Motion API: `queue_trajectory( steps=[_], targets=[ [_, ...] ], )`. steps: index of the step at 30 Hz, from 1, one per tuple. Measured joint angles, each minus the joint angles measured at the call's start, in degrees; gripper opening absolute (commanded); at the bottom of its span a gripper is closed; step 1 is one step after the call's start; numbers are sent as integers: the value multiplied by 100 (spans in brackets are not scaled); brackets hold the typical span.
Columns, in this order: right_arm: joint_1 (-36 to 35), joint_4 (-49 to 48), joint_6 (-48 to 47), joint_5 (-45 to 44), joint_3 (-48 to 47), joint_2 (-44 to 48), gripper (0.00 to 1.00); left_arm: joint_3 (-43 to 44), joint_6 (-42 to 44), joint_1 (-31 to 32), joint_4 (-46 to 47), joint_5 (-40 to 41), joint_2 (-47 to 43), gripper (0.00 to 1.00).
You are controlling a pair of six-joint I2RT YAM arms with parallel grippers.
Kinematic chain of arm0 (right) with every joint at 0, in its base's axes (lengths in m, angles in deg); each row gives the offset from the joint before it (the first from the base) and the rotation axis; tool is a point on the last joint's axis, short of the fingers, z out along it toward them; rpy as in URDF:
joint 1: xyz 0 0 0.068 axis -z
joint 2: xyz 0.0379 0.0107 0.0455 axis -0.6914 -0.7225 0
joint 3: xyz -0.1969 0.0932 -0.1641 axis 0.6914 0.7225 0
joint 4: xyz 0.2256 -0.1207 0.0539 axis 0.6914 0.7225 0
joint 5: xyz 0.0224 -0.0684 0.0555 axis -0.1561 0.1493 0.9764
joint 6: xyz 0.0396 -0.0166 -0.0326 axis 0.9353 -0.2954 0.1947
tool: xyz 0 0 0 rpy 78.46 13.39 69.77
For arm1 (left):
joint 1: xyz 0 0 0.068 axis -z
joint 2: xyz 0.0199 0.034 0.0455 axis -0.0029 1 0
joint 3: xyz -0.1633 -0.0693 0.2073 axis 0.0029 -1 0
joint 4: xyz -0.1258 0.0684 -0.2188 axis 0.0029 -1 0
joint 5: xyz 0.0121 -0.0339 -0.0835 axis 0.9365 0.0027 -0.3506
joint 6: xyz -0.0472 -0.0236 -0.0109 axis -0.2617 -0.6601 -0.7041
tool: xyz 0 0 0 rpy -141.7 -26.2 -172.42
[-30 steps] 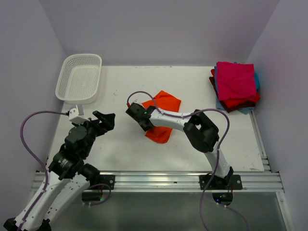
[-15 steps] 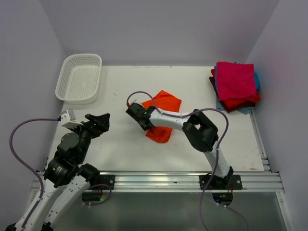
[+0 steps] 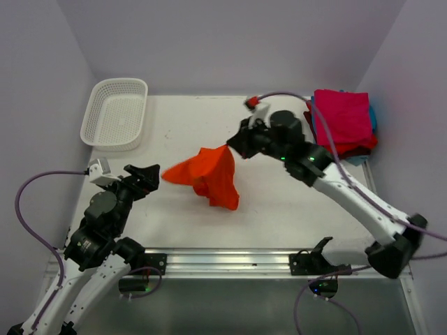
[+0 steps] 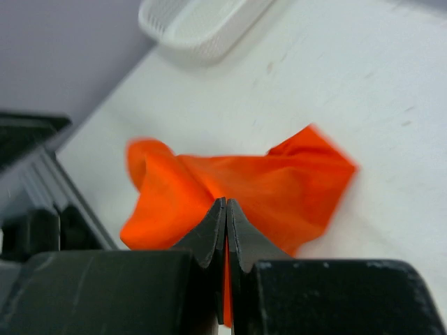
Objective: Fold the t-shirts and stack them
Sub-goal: Flatten the tshirt out
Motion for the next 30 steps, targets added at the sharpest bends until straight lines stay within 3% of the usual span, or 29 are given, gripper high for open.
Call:
queue_trajectory(
  steps=[2, 5, 8, 12, 13, 14, 18, 25, 30],
  targets=[
    [612, -260, 240, 2, 304, 1036, 0, 0, 0, 0, 11, -4, 9, 100],
    [1064, -118, 433, -964, 422, 2039, 0, -4, 0, 0, 103, -70, 125, 100],
    [986, 378, 562, -2039, 297, 2323, 0, -15, -2, 0, 225, -232, 544, 100],
    [975, 1169, 820, -3222, 348, 1864, 2, -50, 2, 0, 413, -603, 1405, 100],
    [973, 1360, 883, -3401, 415, 1694, 16, -59, 2, 0, 442, -728, 1615, 100],
    [973, 1513, 946, -3497, 505, 1491, 43, -72, 4, 0, 472, -813, 1770, 100],
    [962, 1912, 977, -3370, 848, 909, 62, -278, 2, 0, 664, -1104, 2229, 100],
    [796, 1294, 870, -1818, 1003, 417, 61, -350, -114, 0, 675, -903, 1880, 100],
    [256, 896, 640, -894, 671, -885, 60, -348, -262, 0, 695, -426, 866, 100]
  ],
)
